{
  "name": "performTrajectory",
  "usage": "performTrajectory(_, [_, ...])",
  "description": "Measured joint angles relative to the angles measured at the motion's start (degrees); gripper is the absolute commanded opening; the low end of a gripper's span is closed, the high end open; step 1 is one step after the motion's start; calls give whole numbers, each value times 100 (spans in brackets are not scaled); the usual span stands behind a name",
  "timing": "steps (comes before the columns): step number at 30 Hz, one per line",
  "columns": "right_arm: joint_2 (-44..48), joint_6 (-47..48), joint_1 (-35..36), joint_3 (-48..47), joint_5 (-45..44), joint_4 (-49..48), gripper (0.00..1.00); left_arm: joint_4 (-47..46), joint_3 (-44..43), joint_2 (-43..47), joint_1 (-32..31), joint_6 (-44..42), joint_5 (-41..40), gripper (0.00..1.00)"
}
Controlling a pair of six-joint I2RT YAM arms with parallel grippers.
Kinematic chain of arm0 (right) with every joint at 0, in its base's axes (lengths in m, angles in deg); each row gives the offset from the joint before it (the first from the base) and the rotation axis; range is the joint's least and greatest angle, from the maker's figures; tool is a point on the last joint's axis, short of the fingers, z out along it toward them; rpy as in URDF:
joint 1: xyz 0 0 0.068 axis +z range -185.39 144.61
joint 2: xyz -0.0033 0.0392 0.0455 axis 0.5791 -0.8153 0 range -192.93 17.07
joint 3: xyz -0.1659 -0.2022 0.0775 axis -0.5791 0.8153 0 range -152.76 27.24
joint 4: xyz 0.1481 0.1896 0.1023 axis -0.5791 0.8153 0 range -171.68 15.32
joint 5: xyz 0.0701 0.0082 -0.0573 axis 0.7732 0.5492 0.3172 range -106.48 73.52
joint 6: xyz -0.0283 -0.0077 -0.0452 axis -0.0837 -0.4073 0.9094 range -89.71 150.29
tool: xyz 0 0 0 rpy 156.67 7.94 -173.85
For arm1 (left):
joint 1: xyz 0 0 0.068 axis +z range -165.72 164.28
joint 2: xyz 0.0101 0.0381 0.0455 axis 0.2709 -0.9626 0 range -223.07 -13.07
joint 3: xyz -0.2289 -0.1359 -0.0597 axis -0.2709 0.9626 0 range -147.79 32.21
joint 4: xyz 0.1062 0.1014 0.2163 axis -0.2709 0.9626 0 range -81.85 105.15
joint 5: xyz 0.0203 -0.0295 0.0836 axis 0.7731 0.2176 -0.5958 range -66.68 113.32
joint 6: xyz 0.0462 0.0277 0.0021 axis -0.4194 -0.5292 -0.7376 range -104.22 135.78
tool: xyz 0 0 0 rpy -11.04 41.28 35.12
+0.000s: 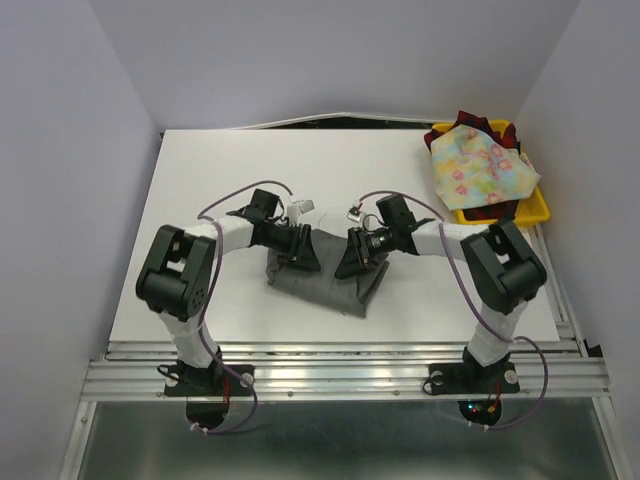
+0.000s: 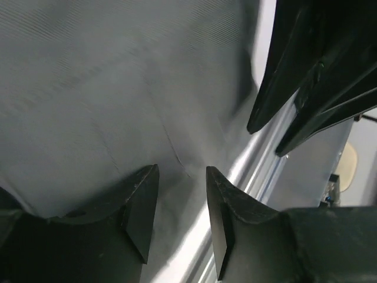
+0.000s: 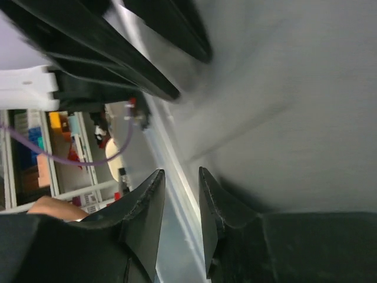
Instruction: Fold and stack the skirts
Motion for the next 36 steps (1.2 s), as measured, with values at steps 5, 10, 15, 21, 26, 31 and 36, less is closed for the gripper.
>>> performTrajectory(5, [-1519,758,-179,-787,-514,745,31,-275,-715,-1394,472,402,98,48])
performTrajectory(10, [-1834,1246,-271,-1790,-898,1255,36,-334,-1093,-1456,732,411,-282,53])
performTrajectory(15, [-1773,1569,-273,-2671,-1287,1567,69,-111,-1231,-850,804,-74,-1300,73])
performTrajectory(21, [-546,1716,-275,-2743,-1853,1899,85,240,-1541,1362,380,-863,-3296,99])
performTrajectory(26, [787,1950,-319,-2625,-2592,2028,99,269,-1888,2549,-713,-933,-4454,99])
performTrajectory(31, [1416,2159,-686,-2201,-3418,2334,100,437,-1427,2643,-850,-44,-4977,99])
performTrajectory(36, [1606,2291,-1602,-1488,-3947,2754,100,824,-916,1694,-1012,507,-5187,99])
